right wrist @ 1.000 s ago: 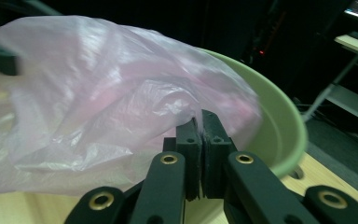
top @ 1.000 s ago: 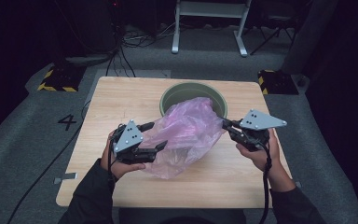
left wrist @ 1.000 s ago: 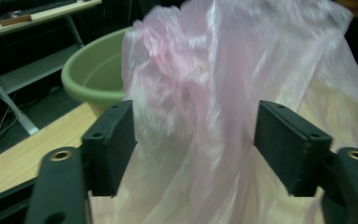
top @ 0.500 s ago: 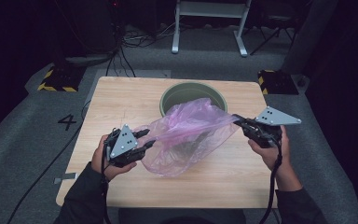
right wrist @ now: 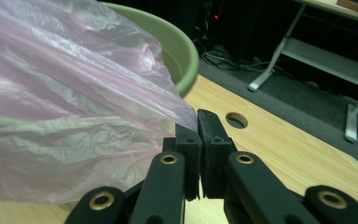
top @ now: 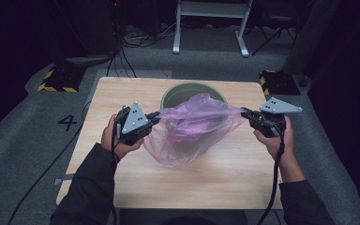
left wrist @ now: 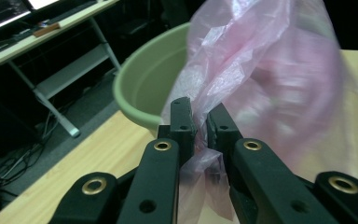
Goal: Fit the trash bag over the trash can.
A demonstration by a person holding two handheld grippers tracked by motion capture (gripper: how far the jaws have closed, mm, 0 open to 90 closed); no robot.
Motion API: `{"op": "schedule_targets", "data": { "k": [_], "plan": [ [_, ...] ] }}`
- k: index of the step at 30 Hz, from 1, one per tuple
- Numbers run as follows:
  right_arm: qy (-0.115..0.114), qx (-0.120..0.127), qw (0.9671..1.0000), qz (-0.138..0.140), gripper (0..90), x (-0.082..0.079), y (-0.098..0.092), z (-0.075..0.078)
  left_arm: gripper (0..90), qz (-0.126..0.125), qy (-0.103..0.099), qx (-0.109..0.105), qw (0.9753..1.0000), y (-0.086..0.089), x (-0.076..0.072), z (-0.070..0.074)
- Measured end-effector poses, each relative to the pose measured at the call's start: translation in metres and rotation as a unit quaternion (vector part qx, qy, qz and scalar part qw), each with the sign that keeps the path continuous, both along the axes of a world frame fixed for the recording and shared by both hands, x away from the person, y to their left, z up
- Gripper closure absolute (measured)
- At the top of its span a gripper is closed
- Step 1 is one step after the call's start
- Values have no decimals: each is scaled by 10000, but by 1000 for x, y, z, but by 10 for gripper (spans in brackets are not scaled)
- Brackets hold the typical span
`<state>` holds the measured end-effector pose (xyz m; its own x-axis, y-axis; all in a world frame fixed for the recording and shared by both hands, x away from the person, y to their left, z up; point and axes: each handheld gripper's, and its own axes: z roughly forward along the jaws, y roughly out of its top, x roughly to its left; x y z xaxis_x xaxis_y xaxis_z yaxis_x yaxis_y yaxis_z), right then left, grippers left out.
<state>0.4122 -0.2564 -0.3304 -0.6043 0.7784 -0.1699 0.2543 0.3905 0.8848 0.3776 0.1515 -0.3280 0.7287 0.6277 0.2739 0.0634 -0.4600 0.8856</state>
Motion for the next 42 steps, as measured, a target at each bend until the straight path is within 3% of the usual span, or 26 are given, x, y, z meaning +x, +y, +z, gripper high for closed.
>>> {"op": "schedule_targets", "data": {
  "k": [10,13,21,28,36,39,42],
  "plan": [
    [202,-107,9995,-196,866,38,10,-8,861,481,-29,-245,9985,4,53,-11],
    [232,-14,9995,-199,866,48,13,-11,871,643,-65,-321,9974,5,65,-15],
    [431,317,9981,-313,867,73,14,-22,877,861,242,-530,9946,1,96,-34],
    [638,429,9963,-374,867,92,15,-31,886,1006,366,-749,9914,-7,115,-46],
    [851,593,9942,-269,867,108,20,-40,891,1072,681,-615,9900,-19,132,-65],
    [923,634,9935,-224,867,112,24,-45,892,1069,820,-471,9898,-25,138,-73],
    [979,685,9926,-226,868,114,26,-49,893,1059,1049,-398,9880,-30,145,-81]
  ]
}}
